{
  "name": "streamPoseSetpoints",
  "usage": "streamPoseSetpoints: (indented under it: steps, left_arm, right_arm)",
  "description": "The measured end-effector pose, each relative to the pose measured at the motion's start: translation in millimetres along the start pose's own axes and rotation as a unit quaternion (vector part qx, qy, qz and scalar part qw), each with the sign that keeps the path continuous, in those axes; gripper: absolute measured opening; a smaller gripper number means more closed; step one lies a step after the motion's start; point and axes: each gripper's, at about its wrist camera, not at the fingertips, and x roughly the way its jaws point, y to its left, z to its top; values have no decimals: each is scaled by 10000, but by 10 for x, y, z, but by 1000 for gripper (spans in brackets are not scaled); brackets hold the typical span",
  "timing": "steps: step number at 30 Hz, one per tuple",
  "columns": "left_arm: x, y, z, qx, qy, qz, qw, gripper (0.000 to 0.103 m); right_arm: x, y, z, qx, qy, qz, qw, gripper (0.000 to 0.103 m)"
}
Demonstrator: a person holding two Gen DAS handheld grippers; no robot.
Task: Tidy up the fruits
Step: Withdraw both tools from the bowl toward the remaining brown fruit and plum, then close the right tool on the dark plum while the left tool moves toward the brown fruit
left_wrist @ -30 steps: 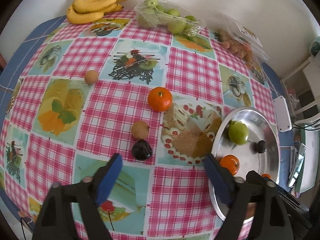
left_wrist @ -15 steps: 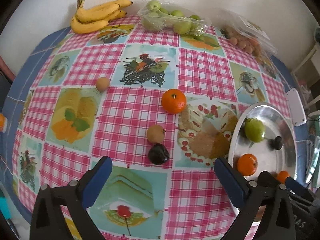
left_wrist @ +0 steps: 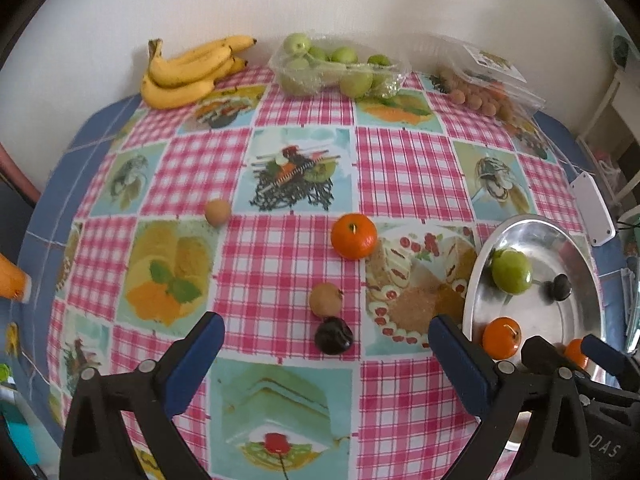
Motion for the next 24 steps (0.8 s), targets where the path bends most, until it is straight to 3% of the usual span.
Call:
streamPoseSetpoints:
  steps: [14, 24]
  left_arm:
    - [-107, 270, 78, -215, -309, 500, 9980, 103]
    - [-91, 659, 72, -576, -335, 337, 9972, 103]
  right_arm:
    - [-12, 333, 59, -164, -266, 145, 9994, 103]
    - [28, 671, 100, -357, -331, 254, 9985, 103]
